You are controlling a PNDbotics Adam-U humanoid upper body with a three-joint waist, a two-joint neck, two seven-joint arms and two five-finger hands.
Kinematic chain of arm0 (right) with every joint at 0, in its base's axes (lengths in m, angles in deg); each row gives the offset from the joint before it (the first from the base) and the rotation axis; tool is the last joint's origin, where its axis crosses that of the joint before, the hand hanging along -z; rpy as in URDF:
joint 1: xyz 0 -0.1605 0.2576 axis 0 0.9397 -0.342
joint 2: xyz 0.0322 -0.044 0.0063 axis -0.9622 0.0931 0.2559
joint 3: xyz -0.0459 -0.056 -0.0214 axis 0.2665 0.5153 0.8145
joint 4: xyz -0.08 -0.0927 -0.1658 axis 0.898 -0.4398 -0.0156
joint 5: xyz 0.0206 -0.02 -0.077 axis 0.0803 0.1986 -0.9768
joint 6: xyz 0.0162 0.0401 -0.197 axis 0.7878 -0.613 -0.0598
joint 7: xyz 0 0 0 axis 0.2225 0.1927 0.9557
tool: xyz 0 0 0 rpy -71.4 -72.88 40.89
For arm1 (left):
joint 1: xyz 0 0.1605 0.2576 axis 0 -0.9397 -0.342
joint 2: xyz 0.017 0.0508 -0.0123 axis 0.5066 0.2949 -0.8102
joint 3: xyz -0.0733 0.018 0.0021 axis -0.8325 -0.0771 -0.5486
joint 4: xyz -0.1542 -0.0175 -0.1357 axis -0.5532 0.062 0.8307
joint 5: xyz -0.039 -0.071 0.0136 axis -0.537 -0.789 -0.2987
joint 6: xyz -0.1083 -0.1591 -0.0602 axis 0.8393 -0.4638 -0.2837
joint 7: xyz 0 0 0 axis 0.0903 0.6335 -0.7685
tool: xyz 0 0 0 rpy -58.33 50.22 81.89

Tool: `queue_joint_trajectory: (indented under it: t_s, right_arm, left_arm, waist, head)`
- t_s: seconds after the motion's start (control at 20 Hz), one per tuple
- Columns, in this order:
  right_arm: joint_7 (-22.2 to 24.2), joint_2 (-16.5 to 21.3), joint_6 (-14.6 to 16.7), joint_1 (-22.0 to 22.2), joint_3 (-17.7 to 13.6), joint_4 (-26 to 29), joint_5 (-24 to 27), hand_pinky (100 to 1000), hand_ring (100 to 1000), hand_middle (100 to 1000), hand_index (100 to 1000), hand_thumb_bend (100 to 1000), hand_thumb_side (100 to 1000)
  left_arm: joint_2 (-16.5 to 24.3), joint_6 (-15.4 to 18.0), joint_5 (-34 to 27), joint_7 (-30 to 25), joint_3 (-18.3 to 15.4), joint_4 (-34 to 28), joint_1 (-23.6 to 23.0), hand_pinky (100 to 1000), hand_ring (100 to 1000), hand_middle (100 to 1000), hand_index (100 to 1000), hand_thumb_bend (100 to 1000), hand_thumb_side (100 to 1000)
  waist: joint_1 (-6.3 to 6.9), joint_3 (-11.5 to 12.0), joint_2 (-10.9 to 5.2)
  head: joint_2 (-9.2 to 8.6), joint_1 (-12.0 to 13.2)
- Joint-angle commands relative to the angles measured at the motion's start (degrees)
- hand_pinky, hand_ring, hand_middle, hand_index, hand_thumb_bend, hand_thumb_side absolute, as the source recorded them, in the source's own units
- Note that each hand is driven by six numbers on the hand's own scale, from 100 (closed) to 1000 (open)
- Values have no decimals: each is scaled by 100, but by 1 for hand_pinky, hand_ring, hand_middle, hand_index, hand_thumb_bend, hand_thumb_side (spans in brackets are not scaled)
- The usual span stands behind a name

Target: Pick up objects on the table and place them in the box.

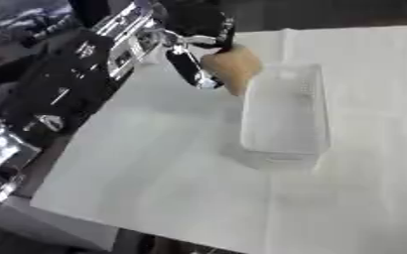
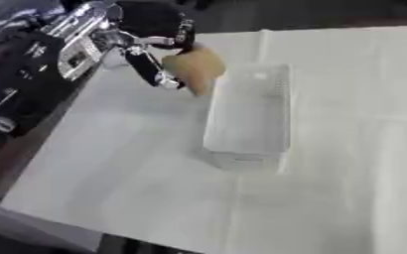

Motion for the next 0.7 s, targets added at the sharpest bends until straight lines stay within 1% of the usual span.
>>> queue_joint_trajectory:
  t_s: [0.05, 0.4, 0.7]
  right_arm:
    - [6, -11, 18, -112, 7, 75, 16, 100, 109, 144, 421, 100, 1000]
    - [24, -84, 39, -175, 24, 75, 43, 100, 111, 143, 422, 100, 1000]
    - [37, -152, 78, -248, 26, 75, 68, 100, 113, 142, 422, 100, 1000]
  left_arm:
    - [25, 38, -91, -22, -11, -57, 154, 100, 100, 100, 287, 100, 436]
    - [-183, 182, -109, -3, 50, 44, 247, 100, 100, 100, 290, 100, 450]
    - [-270, 339, -29, 184, 21, 158, 238, 100, 100, 100, 296, 100, 473]
  waist:
    - [2, -21, -140]
    - [50, -140, -115]
    - [136, -250, -64]
  head:
    - [-33, 70]
    - [-127, 103]
    - [-249, 116]
